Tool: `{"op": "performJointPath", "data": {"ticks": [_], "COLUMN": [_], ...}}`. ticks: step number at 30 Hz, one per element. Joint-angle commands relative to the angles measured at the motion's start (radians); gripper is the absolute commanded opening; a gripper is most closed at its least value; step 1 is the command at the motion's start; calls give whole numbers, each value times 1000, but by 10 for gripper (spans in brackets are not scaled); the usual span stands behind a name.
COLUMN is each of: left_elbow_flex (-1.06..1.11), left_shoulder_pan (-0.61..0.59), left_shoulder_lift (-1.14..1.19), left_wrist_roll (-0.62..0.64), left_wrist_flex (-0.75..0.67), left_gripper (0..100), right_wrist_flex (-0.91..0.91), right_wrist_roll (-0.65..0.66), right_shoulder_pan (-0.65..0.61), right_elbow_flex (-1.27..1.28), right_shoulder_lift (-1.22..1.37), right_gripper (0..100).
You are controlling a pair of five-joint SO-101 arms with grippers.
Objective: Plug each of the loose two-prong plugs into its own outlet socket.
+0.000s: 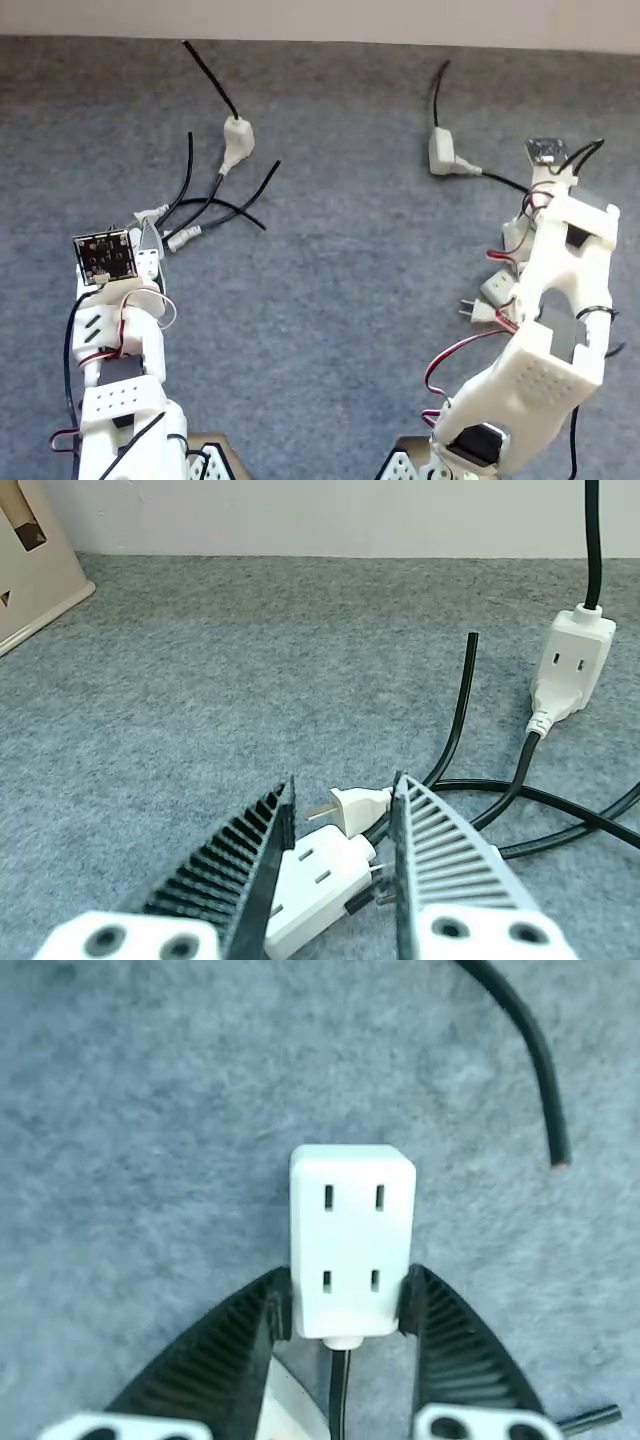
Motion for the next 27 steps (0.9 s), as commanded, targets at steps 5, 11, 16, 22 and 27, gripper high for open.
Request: {"op": "performJointPath", "data": {"ticks": [5, 11, 16, 22, 27], "left_elbow_flex": [16, 16, 16, 16, 16], "left_shoulder_pan": [-8, -10, -10, -10, -10], "left_shoulder_lift": [-10, -10, -10, -10, -10], "left_wrist_roll": [-3, -3, -3, -3, -3], "left_wrist_flex": [-12, -12, -12, -12, -12], "left_gripper": [157, 157, 157, 157, 157], "right_wrist_flex": [257, 410, 522, 687, 693], "right_wrist_roll": [-12, -52, -52, -132, -361], "right_shoulder_pan": [-94, -154, -202, -314, -378], "right_elbow_flex": [-291, -565, -805, -1059, -1058], "right_shoulder_lift": [-185, -208, -208, -208, -208], "right_gripper": [159, 159, 159, 159, 159]}}
